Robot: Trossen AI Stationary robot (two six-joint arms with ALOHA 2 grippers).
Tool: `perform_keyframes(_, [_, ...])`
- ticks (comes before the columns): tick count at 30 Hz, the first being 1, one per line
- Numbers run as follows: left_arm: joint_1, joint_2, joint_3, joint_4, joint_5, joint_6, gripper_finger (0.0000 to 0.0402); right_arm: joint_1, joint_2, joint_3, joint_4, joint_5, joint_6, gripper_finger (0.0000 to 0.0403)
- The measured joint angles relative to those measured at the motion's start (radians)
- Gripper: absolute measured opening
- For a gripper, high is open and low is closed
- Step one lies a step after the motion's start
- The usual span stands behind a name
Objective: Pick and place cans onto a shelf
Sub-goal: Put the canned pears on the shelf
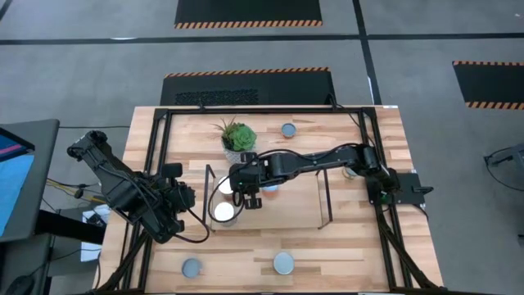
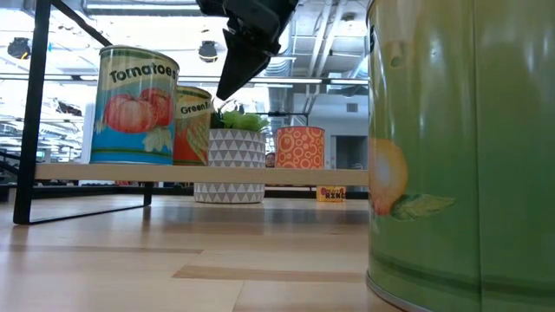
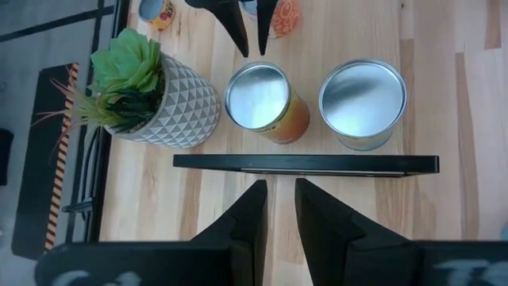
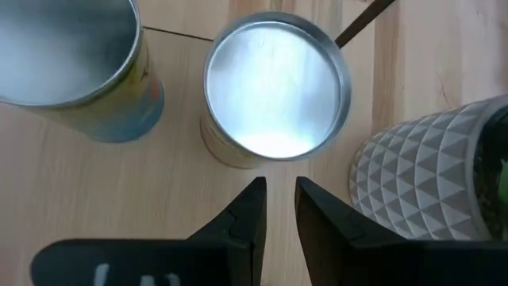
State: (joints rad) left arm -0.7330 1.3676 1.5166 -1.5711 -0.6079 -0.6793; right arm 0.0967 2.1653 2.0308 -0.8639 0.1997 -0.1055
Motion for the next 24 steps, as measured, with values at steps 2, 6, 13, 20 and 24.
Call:
perform_keyframes(2, [0.000,0.000,0.000,0.000,0.000,-0.006,0.0057,0.000,0.012,0.000,0.024,0.000,0.000,0.0091])
perform_keyframes(6, [0.000,0.000,0.000,0.000,0.000,-0.006,0.0057,-0.002,0.020,-0.003,0.040,-0.016,-0.005,0.0091])
perform_keyframes(13, [0.000,0.000,-0.028,0.001,-0.001,-0.006,0.0057,0.001,0.047,-0.004,0.033,-0.015,-0.006,0.0091])
perform_keyframes(20, [0.000,0.000,-0.101,0.000,0.007,-0.007,0.0057,0.024,0.029,0.047,-0.136,-0.013,0.057,0.0091])
perform_keyframes(24, [0.000,0.000,-0.116,0.000,0.024,-0.010,0.0057,0.048,0.009,0.140,-0.423,-0.014,0.123,0.0091])
